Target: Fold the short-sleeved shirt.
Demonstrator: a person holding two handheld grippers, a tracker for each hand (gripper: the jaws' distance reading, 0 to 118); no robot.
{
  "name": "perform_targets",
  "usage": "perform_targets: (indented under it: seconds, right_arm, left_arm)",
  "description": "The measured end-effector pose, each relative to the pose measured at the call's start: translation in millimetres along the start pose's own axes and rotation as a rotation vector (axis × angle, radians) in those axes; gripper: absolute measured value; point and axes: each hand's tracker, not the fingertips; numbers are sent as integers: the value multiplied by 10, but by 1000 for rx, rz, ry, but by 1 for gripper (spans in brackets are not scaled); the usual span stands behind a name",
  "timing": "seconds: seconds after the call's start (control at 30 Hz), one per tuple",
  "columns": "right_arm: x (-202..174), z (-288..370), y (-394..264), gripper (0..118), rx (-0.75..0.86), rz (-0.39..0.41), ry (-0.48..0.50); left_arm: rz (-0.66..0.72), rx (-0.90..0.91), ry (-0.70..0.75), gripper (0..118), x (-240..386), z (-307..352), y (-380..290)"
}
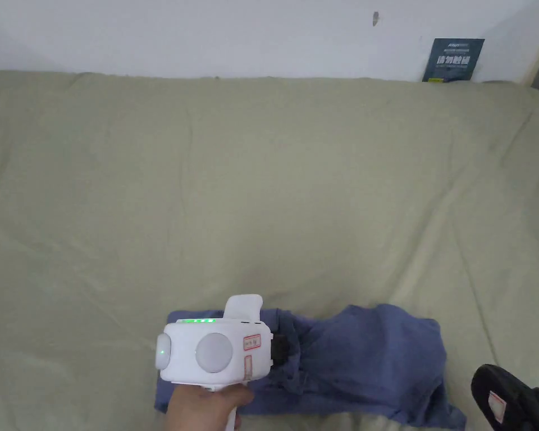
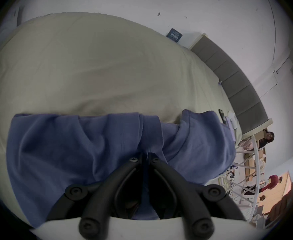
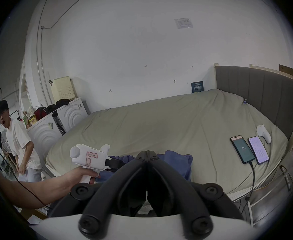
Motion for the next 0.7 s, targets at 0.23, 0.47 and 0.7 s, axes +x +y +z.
perform_targets:
  seconds: [0.23,0.47,0.7]
  right_arm:
    - [-40,-31,28,0,4,15,16]
    - [-237,-148,-27,0,-15,48,66]
    - [-339,-117,-30,0,-20,52,76]
  left_arm:
    - [-69,258,-40,7,-4,1455,-82]
    - [-29,354,35,12,-530,1982,-215]
    - [252,172,-175,118,-1341,1842,-22]
